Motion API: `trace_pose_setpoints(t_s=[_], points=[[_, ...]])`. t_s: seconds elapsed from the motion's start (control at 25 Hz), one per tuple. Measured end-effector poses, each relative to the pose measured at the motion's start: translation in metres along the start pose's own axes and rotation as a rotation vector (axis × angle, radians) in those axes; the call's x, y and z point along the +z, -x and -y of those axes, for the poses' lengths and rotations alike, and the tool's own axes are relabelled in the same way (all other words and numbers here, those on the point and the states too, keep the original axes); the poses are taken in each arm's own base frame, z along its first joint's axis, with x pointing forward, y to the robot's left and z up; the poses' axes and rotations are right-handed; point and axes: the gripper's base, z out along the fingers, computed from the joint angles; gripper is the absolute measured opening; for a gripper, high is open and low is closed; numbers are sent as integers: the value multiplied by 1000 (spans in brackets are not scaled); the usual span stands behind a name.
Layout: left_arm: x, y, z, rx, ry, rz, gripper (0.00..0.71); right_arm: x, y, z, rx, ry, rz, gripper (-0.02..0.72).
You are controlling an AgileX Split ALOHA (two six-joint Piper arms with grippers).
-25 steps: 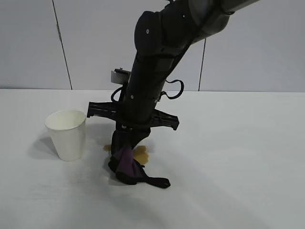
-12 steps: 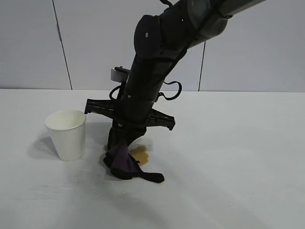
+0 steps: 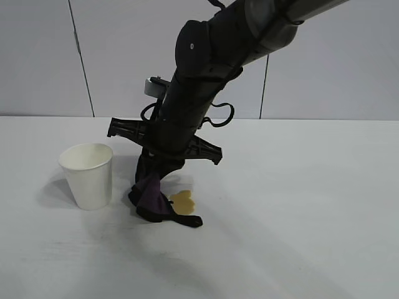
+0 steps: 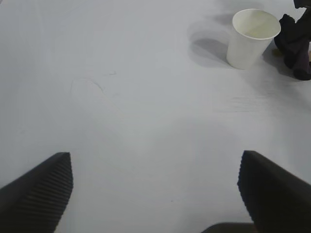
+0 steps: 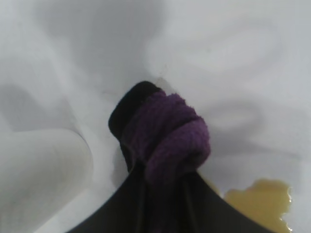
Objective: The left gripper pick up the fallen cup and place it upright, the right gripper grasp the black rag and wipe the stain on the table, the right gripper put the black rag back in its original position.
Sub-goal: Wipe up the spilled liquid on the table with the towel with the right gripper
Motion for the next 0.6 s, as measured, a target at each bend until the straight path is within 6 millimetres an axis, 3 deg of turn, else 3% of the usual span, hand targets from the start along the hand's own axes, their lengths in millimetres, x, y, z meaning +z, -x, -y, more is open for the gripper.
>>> trace_pose_setpoints(t_s=[0.28,0.6], points=[[0,0,0,0,0,0,663,14,-7,3,46,6,-42,83],[0,0,0,0,0,0,663,13,-9,3,43,-6,-78,83]])
